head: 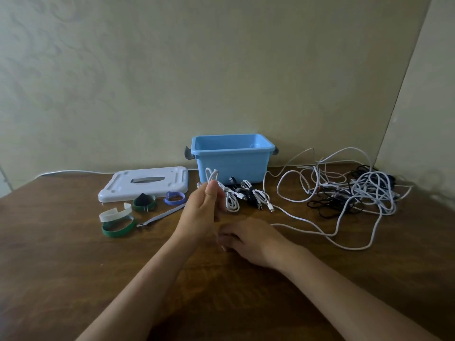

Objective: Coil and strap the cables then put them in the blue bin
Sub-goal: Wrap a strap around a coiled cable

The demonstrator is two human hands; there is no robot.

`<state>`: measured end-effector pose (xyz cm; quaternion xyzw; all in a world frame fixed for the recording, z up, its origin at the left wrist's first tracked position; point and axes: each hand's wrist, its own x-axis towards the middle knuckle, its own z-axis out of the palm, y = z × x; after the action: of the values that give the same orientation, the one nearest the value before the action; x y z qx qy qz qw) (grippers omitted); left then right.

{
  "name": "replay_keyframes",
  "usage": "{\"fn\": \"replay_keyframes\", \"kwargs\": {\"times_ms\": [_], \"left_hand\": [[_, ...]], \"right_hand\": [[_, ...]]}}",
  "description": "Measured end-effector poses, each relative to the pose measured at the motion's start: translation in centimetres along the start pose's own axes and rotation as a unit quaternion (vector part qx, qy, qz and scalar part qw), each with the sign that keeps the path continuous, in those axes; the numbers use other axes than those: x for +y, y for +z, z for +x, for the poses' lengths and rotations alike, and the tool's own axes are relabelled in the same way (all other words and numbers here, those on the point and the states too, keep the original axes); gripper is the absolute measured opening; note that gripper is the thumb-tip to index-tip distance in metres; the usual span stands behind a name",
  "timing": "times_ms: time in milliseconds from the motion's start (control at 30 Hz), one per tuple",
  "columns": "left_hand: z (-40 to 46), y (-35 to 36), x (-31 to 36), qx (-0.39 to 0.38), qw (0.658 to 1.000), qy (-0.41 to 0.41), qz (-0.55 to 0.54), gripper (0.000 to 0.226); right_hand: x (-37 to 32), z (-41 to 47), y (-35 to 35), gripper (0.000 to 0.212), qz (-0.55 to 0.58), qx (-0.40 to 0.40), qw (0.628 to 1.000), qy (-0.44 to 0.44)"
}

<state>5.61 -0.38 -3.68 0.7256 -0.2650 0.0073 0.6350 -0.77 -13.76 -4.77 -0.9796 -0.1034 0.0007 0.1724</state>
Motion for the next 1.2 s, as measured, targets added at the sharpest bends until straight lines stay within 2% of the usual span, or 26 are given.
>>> {"fn": "replay_keyframes", "kwargs": {"times_ms": [167, 300, 433, 500, 633, 833, 967, 1033, 1100, 1200], "left_hand": [[-0.5, 0.1, 0.8, -0.071, 0.996, -0.027, -0.052, 0.049], [-0.5, -0.6, 1.2, -0.088, 0.994, -0.05, -0.036, 0.056], [-0.7, -1.1, 1.9, -0.127, 0.991, -0.037, -0.037, 0.062], [-1.0, -0.5, 2.2, -0.151, 0.988, -0.028, 0.007, 0.066], [-1.4, 0.7, 1.5, -0.18, 0.962, 0.028, 0.205, 0.05], [-0.8, 0.6, 0.9, -0.208, 0.937, 0.001, 0.282, 0.057], [-0.1, -0.1, 0.0, -0.165, 0.935, -0.001, 0.313, 0.056], [0.3, -0.9, -0.4, -0.1, 0.945, -0.017, 0.312, 0.057], [0.8, -1.7, -0.8, -0.039, 0.963, -0.034, 0.264, 0.059], [0.9, -1.7, -1.2, -0.044, 0.978, -0.052, 0.196, 0.065]], "right_hand": [[0.6, 0.2, -0.1, 0.022, -0.064, 0.028, 0.998, 0.013], [3.1, -0.2, -1.9, 0.031, -0.077, 0.021, 0.993, 0.083], [5.4, -1.3, -3.2, 0.048, 0.029, 0.08, 0.988, 0.13], [5.1, -1.3, -3.0, 0.055, 0.095, 0.125, 0.977, 0.145], [4.1, -0.7, -2.6, 0.057, 0.144, 0.184, 0.958, 0.167], [3.4, -0.8, -2.4, 0.04, 0.192, 0.223, 0.946, 0.133], [3.5, -1.0, -3.2, 0.011, 0.148, 0.173, 0.968, 0.108], [3.8, -1.4, -3.7, 0.017, 0.092, 0.12, 0.982, 0.111], [4.1, -1.8, -4.1, 0.021, 0.056, 0.098, 0.986, 0.12], [4.1, -1.7, -3.9, 0.035, 0.101, 0.135, 0.981, 0.1]]}}
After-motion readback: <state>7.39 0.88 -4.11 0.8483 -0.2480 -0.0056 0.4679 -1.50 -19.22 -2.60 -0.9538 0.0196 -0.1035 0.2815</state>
